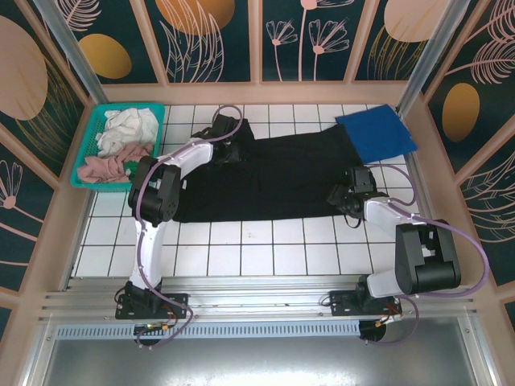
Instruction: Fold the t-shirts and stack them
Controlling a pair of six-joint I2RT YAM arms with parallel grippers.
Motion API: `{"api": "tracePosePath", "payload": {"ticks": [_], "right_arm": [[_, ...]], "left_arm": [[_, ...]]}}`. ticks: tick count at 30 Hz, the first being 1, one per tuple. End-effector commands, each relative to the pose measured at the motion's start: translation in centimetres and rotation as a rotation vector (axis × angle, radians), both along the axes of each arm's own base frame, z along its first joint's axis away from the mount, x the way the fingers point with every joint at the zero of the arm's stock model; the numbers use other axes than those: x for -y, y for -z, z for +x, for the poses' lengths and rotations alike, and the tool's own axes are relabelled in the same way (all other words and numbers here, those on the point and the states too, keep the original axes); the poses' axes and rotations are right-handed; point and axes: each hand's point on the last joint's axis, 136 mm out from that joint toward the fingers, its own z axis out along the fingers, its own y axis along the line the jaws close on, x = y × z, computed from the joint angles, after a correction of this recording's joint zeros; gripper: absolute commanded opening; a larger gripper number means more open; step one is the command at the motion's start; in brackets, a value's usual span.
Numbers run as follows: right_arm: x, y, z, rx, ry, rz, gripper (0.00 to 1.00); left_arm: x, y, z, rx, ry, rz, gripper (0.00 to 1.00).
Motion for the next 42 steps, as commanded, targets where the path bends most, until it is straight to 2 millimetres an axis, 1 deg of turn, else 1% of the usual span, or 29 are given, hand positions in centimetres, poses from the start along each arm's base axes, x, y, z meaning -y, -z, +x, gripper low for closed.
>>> {"api": "tracePosePath", "payload": {"ticks": [1,2,4,5,8,10,12,14,16,18,20,23,25,27,29,32,34,35,36,37,38,40,42], "right_arm": [[-0.1,-0.5,-0.3,0.018,-0.016,-0.011,0.57],[0.0,-0.7,-0.4,0.023,-0.014,-0.015,0.57],[0.2,-1.0,-0.5,0.036,-0.017,-0.018,0.57],[0.2,-1.2,-0.6,0.041,-0.019,-0.019,0.58],[0.8,-1.6,-0.3,0.055,-0.009,-0.045,0.58],[1.0,-2.1,0.2,0.071,-0.01,-0.049,0.59],[1.1,-2.7,0.9,0.088,-0.007,-0.051,0.61],[1.1,-3.0,1.7,0.099,-0.008,-0.049,0.62],[1.0,-2.7,2.4,0.088,-0.012,-0.053,0.62],[1.1,-1.9,3.0,0.055,-0.006,-0.067,0.62],[1.2,-0.9,3.1,0.029,-0.001,-0.07,0.62],[1.4,0.9,2.4,-0.014,0.018,-0.072,0.62],[1.7,1.9,1.5,-0.048,0.041,-0.075,0.62],[2.4,2.7,0.1,-0.086,0.088,-0.077,0.61],[2.8,3.1,-1.2,-0.113,0.127,-0.062,0.61],[3.1,3.2,-3.5,-0.132,0.167,-0.041,0.62],[2.9,3.0,-4.8,-0.131,0.176,-0.012,0.62],[2.7,2.7,-5.3,-0.122,0.173,0.008,0.63],[2.4,2.4,-5.5,-0.11,0.165,0.03,0.63],[2.3,1.8,-5.5,-0.094,0.164,0.035,0.64],[2.3,1.0,-5.2,-0.076,0.163,0.037,0.64],[2.2,-0.7,-4.2,-0.035,0.155,0.041,0.66],[2.3,-2.1,-2.7,0.018,0.147,0.028,0.67]], "left_arm": [[-2.1,-4.8,0.1,0.085,-0.052,0.056,0.66],[-2.9,-6.1,-0.3,0.114,-0.071,0.057,0.73],[-4.7,-8.1,-1.9,0.157,-0.106,0.055,0.76],[-5.8,-9.1,-3.0,0.182,-0.129,0.056,0.79],[-8.8,-10.7,-6.9,0.233,-0.193,0.05,0.86],[-10.1,-10.2,-9.5,0.241,-0.219,0.043,0.9],[-10.7,-9.2,-11.5,0.243,-0.228,0.021,0.94],[-11.0,-7.0,-13.0,0.208,-0.231,0.012,0.96],[-10.7,-5.2,-13.6,0.175,-0.229,-0.011,0.96],[-10.0,-3.3,-13.6,0.14,-0.22,-0.041,0.96],[-9.7,-1.2,-14.1,0.082,-0.228,-0.048,0.93],[-11.0,1.6,-16.2,0.017,-0.28,-0.017,0.92],[-11.9,2.9,-17.9,-0.021,-0.313,-0.008,0.92],[-12.7,4.1,-19.7,-0.072,-0.345,0.007,0.92],[-13.7,5.0,-21.4,-0.111,-0.374,0.026,0.91],[-15.1,5.6,-24.1,-0.141,-0.421,0.025,0.91],[-15.6,5.2,-25.6,-0.145,-0.444,0.006,0.9],[-14.9,5.0,-26.1,-0.142,-0.439,-0.051,0.88],[-13.8,4.7,-26.3,-0.135,-0.409,-0.13,0.85],[-13.1,4.5,-26.5,-0.13,-0.398,-0.177,0.83],[-12.9,4.0,-26.6,-0.123,-0.402,-0.202,0.83],[-13.4,2.8,-26.3,-0.099,-0.419,-0.185,0.84],[-13.5,0.3,-24.8,-0.028,-0.411,-0.181,0.85]]}}
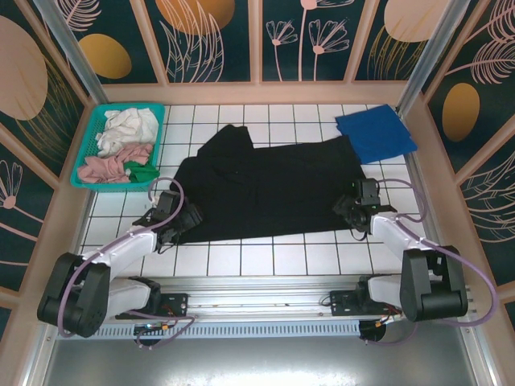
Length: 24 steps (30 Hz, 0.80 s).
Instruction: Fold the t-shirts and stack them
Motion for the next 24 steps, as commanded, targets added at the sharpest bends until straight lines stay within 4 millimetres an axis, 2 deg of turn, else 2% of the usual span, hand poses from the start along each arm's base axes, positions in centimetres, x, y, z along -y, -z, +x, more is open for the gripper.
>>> {"api": "tracePosePath", "payload": {"ticks": [1,3,5,8,10,14,17,20,22,24], "right_arm": [[0.4,-2.5,2.1,0.061,0.014,-0.012,0.67],[0.6,-2.7,3.8,0.077,0.003,-0.03,0.67],[1.3,-1.6,4.5,0.044,0.014,-0.04,0.67],[3.0,0.6,4.1,-0.014,0.064,-0.041,0.66],[3.9,1.8,3.2,-0.044,0.098,-0.022,0.66],[3.9,2.9,0.6,-0.095,0.134,0.054,0.66],[2.3,2.3,-1.3,-0.078,0.112,0.128,0.69],[1.3,0.5,-2.0,-0.029,0.103,0.169,0.74],[0.8,-1.6,-1.6,0.017,0.089,0.173,0.74],[0.2,-4.9,-0.3,0.111,0.056,0.163,0.75]], "left_arm": [[0.1,-2.4,0.7,0.014,-0.013,-0.015,0.86],[1.1,-4.4,2.7,0.063,0.021,-0.023,0.86],[2.7,-4.9,4.3,0.075,0.069,-0.056,0.86],[5.1,-3.2,5.2,0.052,0.127,-0.14,0.84],[5.4,-1.7,4.7,0.033,0.129,-0.165,0.85],[3.0,1.6,2.6,-0.05,0.062,-0.112,0.9],[0.7,3.2,1.0,-0.109,0.009,-0.104,0.89],[-1.4,3.4,0.3,-0.128,-0.043,-0.08,0.89],[-1.7,2.6,0.5,-0.119,-0.048,-0.096,0.89],[-1.8,1.1,1.2,-0.092,-0.048,-0.098,0.89]]}}
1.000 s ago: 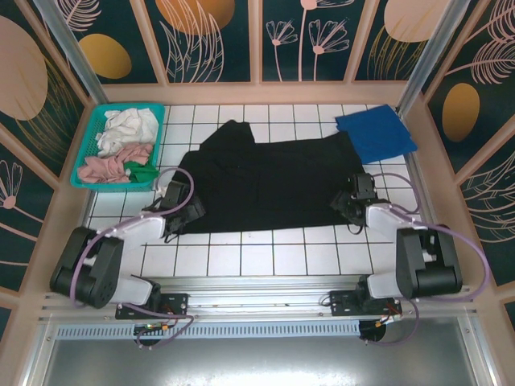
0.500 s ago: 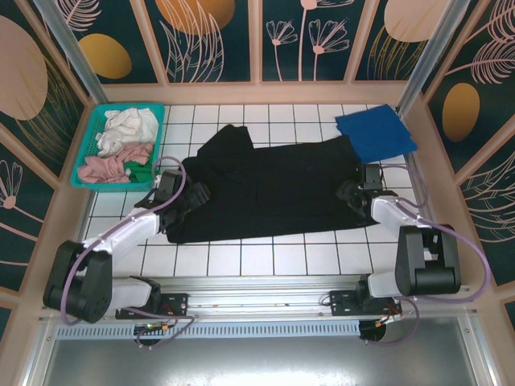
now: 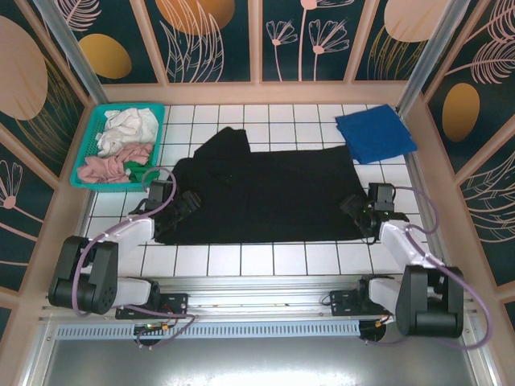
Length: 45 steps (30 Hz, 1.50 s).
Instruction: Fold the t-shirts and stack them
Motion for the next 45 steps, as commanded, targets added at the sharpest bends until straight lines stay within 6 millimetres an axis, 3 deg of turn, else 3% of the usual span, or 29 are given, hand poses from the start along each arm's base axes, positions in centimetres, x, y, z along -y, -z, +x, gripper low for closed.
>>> {"api": "tracePosePath", "payload": {"ticks": [1,5,9,11,14,20,25,30,37,39,41,45], "right_arm": [[-1.3,-5.1,1.6,0.118,-0.032,0.005,0.75],[-1.3,-8.9,5.7,0.2,-0.106,-0.084,0.73],[-1.6,-8.6,11.1,0.159,-0.191,-0.15,0.65],[-1.0,-7.7,13.9,0.147,-0.174,-0.197,0.62],[-1.4,-6.5,17.7,0.172,-0.206,-0.212,0.59],[-0.6,-2.8,22.9,0.074,-0.212,-0.281,0.55],[0.0,0.1,25.3,0.012,-0.228,-0.331,0.54],[-0.6,1.5,26.4,0.006,-0.266,-0.321,0.52],[-0.9,3.2,26.9,-0.012,-0.284,-0.326,0.4],[-0.9,3.1,27.1,-0.006,-0.283,-0.326,0.35],[-1.0,2.8,27.1,-0.003,-0.284,-0.329,0.25],[-1.0,1.8,27.0,0.008,-0.283,-0.333,0.15]], "left_arm": [[-0.8,0.2,-2.0,-0.089,0.006,0.031,0.88],[0.1,-5.2,1.3,0.033,0.05,0.021,0.91],[2.6,-9.8,6.1,0.138,0.166,0.046,0.95],[3.9,-11.3,9.7,0.178,0.223,0.081,0.96],[5.2,-11.8,15.3,0.187,0.277,0.137,0.94],[6.5,-8.8,26.1,0.156,0.304,0.24,0.9],[6.9,-4.5,31.4,0.103,0.303,0.302,0.89],[7.5,-1.1,33.2,0.097,0.324,0.309,0.89],[9.6,1.4,32.2,0.096,0.407,0.276,0.77],[10.1,1.6,31.9,0.094,0.431,0.285,0.68],[10.6,1.4,31.6,0.094,0.454,0.286,0.51],[11.0,-0.9,31.2,0.13,0.472,0.269,0.22]]}}
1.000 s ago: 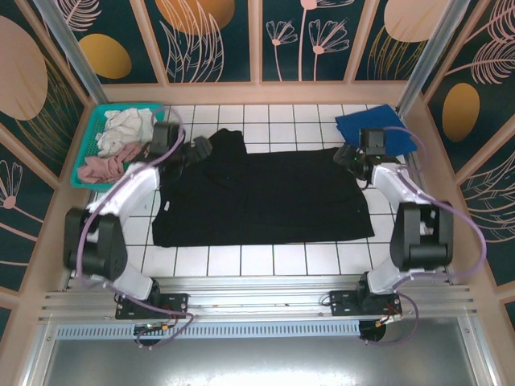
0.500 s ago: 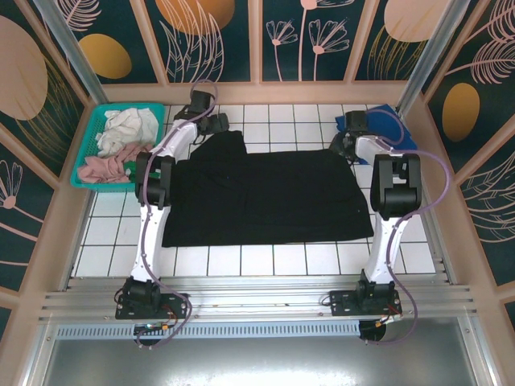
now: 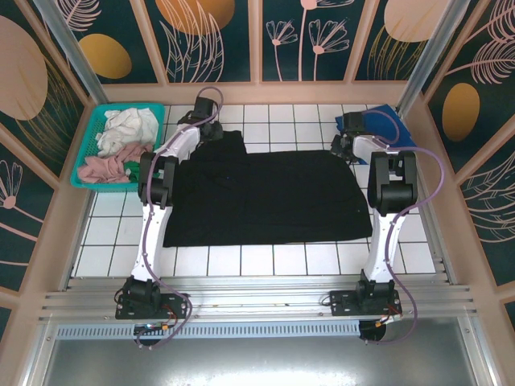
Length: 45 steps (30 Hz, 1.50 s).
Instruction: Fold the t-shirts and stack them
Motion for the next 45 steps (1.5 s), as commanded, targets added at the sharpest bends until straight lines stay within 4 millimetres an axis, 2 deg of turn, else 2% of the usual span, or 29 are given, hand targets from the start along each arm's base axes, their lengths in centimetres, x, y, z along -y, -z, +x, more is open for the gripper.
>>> {"api": "tracePosePath", "payload": {"ticks": [1,3,5,14,19,23,27,33,35,37,39,45], "right_arm": [[-0.4,-1.5,0.1,0.014,-0.011,-0.013,0.14],[-0.5,-2.3,-0.1,0.024,-0.019,-0.011,0.13],[-0.7,-3.0,-0.3,0.034,-0.027,-0.01,0.13],[-0.8,-4.3,-0.7,0.036,-0.053,-0.015,0.13],[-0.9,-4.8,-1.0,0.038,-0.063,-0.013,0.14],[-0.9,-5.3,-1.2,0.053,-0.071,-0.017,0.16],[-1.4,-5.3,-1.3,0.056,-0.09,0.003,0.21],[-1.5,-4.6,-1.6,0.049,-0.095,0.01,0.12],[-1.2,-4.3,-1.5,0.042,-0.087,-0.001,0.17],[-0.6,-3.8,-1.3,0.027,-0.067,-0.036,0.33],[-0.1,-3.2,-1.0,0.008,-0.056,-0.068,0.39],[0.2,-0.8,-0.2,-0.041,-0.05,-0.091,0.39]], "left_arm": [[2.8,-2.6,-1.7,0.0,0.092,-0.056,0.15],[2.9,-4.4,-1.9,0.026,0.104,-0.063,0.05],[2.7,-6.3,-2.1,0.05,0.108,-0.056,0.0],[1.8,-13.6,-4.3,0.139,0.1,-0.049,0.0],[1.9,-15.7,-6.2,0.169,0.117,-0.091,0.0],[1.7,-16.4,-7.5,0.184,0.121,-0.106,0.0],[1.9,-16.0,-8.4,0.172,0.138,-0.117,0.0],[2.0,-15.8,-9.0,0.169,0.145,-0.132,0.0],[1.9,-15.9,-9.2,0.171,0.146,-0.13,0.0],[1.9,-15.8,-9.3,0.168,0.145,-0.123,0.0],[1.7,-15.6,-9.3,0.164,0.142,-0.114,0.0],[1.7,-14.7,-9.4,0.149,0.14,-0.114,0.0]]}}
